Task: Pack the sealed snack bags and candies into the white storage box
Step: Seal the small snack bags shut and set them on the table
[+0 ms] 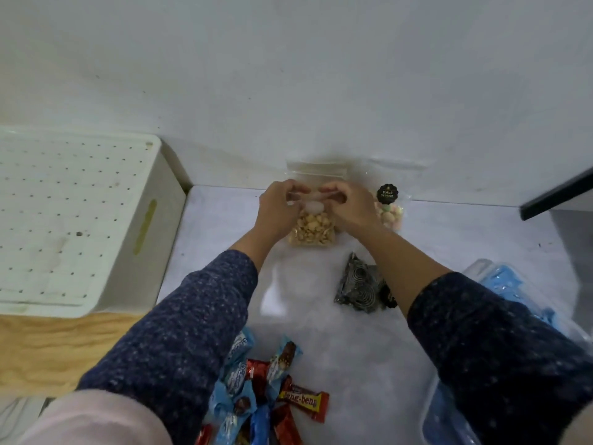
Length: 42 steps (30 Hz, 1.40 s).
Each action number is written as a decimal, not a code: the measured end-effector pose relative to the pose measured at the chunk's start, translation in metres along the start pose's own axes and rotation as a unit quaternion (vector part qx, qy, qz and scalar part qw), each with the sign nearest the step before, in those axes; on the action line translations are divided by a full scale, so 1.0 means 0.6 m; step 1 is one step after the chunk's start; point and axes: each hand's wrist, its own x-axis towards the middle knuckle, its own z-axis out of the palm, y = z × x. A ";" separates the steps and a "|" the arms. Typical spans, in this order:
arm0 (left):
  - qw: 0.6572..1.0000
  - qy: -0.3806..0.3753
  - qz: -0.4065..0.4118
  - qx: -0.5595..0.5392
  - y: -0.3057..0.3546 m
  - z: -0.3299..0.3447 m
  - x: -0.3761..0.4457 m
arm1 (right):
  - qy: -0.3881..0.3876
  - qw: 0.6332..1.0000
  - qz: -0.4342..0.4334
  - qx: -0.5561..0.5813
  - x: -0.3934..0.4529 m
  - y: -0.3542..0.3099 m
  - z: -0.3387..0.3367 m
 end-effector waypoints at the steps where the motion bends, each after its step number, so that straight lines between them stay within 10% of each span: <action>1: 1.000 -0.003 0.001 0.004 -0.001 0.000 0.001 | -0.004 1.000 -0.003 -0.014 -0.001 -0.001 -0.003; 11: 0.993 -0.034 0.072 0.084 0.017 -0.033 -0.036 | -0.011 0.985 0.025 -0.169 -0.066 -0.018 -0.032; 25: 0.925 -0.225 0.258 0.167 0.057 0.086 -0.118 | 0.148 0.949 0.272 -0.058 -0.279 0.069 -0.016; 33: 0.878 -0.300 0.256 0.270 0.054 0.191 -0.124 | 0.175 0.917 0.353 0.063 -0.318 0.128 -0.006; 42: 0.943 -0.250 0.075 0.205 0.021 0.185 -0.147 | 0.154 0.922 0.332 0.131 -0.287 0.142 -0.007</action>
